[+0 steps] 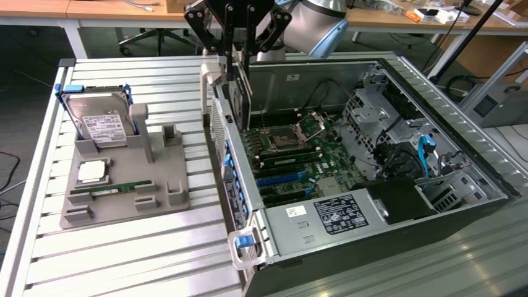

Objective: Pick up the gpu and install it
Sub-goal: 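Pick up the gpu and move the gpu toward the slot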

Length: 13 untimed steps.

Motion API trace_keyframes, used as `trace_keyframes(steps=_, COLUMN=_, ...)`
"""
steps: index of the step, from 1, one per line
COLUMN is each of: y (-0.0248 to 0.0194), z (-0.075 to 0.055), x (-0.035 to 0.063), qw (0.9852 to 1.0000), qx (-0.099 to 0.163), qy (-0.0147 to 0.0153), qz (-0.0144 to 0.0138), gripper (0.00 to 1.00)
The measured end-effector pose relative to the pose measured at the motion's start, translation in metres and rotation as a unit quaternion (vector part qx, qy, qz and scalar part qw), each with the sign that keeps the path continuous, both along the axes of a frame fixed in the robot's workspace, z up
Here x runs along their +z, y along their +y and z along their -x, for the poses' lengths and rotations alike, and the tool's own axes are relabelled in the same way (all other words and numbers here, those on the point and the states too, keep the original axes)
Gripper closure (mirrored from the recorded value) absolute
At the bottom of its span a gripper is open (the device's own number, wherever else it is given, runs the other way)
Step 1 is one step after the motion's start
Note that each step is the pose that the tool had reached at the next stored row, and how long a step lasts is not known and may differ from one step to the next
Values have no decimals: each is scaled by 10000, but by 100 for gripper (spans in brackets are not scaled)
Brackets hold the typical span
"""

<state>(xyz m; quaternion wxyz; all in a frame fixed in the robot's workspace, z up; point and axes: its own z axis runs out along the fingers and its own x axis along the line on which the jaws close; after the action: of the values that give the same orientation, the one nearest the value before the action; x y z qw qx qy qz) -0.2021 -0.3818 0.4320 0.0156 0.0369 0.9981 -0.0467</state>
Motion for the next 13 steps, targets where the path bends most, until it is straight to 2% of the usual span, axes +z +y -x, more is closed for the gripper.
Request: trace_keyframes(steps=13, y=-1, z=-35, x=-33, qw=10000, qx=0, qy=0, qz=8, gripper=73)
